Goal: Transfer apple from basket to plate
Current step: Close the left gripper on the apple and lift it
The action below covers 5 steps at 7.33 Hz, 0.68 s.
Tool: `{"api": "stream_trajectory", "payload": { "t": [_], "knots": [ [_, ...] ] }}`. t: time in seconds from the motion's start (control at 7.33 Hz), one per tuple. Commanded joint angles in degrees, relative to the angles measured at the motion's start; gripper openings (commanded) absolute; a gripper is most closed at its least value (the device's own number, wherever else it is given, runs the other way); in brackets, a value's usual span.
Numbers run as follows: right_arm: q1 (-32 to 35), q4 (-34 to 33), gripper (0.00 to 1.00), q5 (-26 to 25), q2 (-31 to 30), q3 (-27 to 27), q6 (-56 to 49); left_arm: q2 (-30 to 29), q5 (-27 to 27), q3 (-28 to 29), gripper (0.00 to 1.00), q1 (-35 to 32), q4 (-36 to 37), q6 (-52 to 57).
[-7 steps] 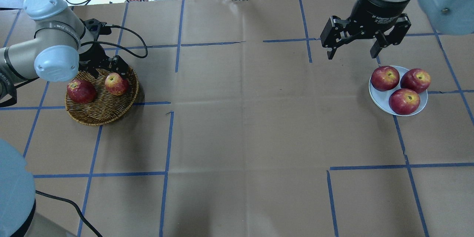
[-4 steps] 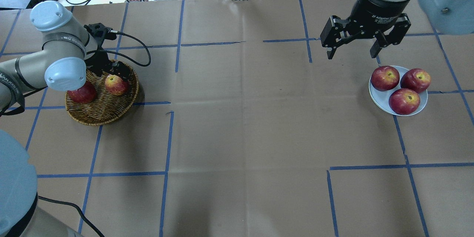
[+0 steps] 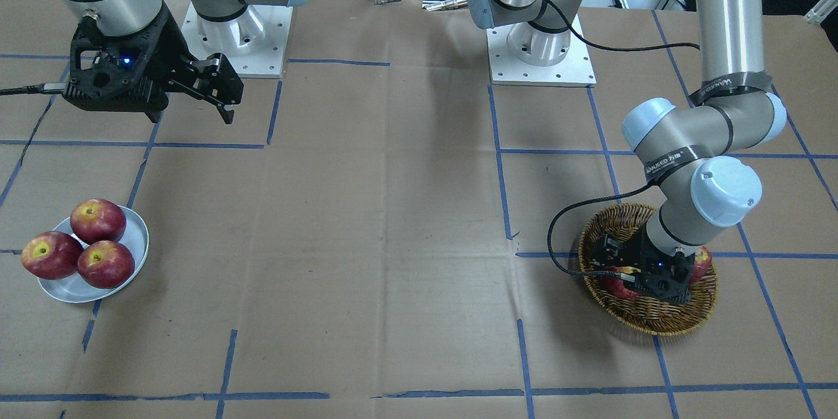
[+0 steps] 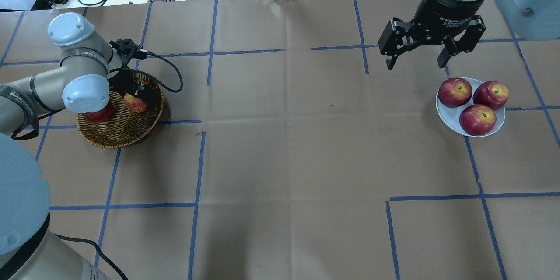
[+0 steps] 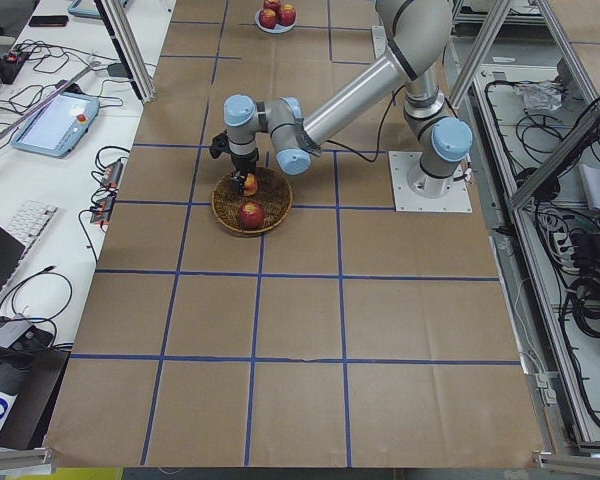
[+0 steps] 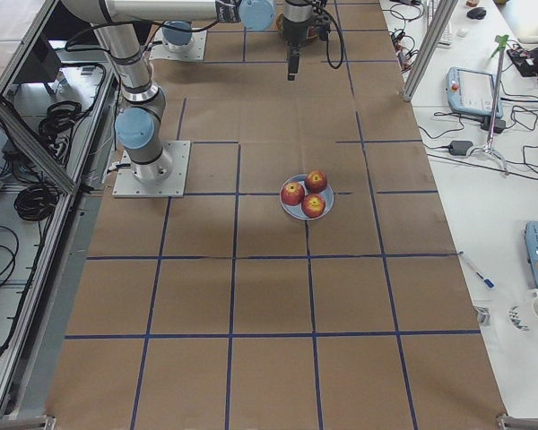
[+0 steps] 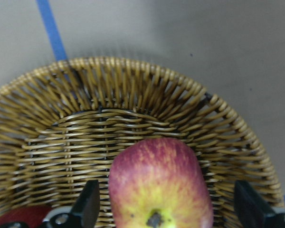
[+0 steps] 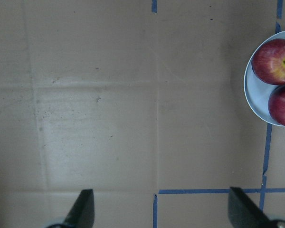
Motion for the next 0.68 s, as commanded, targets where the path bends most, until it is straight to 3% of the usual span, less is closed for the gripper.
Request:
{"api": "stream_trajectory", "payload": {
  "t": [0.0,0.27,0.55],
  "knots": [
    [0.1,0.0,1.00,0.0,0.0,-0.1,0.0,-1.2,0.0,0.4,0.96,0.1,0.1,3.2],
    [0.0,0.0,1.00,0.0,0.0,-0.1,0.1,-1.3,0.0,0.9,0.84,0.1,0.1,6.8],
    [0.1,-0.1,1.00,0.0,0.0,-0.1,0.1,-1.3,-0.1,1.1,0.66,0.1,0.2,9.7]
  ]
}}
